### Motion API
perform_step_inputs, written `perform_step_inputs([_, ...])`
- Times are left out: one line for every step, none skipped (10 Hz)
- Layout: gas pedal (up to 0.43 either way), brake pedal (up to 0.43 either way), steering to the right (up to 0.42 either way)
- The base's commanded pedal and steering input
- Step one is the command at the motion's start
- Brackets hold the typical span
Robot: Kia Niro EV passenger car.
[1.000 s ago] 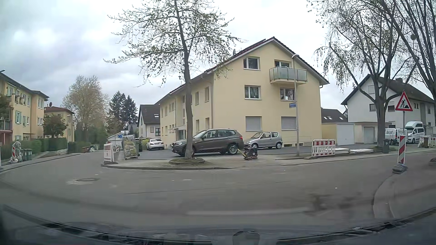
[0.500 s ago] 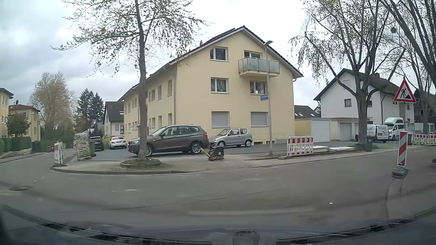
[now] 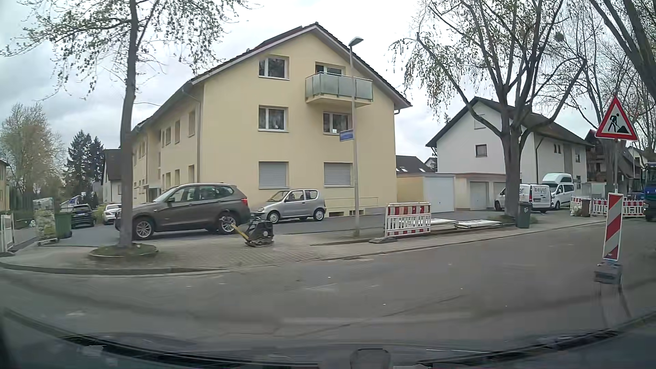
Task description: Follow the waypoints while adhering to traffic rules and regulations
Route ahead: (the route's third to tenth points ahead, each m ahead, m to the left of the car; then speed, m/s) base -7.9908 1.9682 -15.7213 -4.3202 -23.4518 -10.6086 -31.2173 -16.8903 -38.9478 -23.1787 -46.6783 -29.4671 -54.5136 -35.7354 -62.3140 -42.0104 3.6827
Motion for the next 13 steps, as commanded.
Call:
perform_step_inputs([0.0,0.299,0.272])
perform_step_inputs([0.0,0.305,0.275])
perform_step_inputs([0.0,0.311,0.275])
perform_step_inputs([0.0,0.311,0.274])
perform_step_inputs([0.0,0.311,0.27])
perform_step_inputs([0.0,0.317,0.267])
perform_step_inputs([0.0,0.311,0.263])
perform_step_inputs([0.0,0.311,0.263])
perform_step_inputs([0.0,0.311,0.262])
perform_step_inputs([0.0,0.299,0.26])
perform_step_inputs([0.0,0.299,0.259])
perform_step_inputs([0.0,0.299,0.258])
perform_step_inputs([0.0,0.299,0.258])
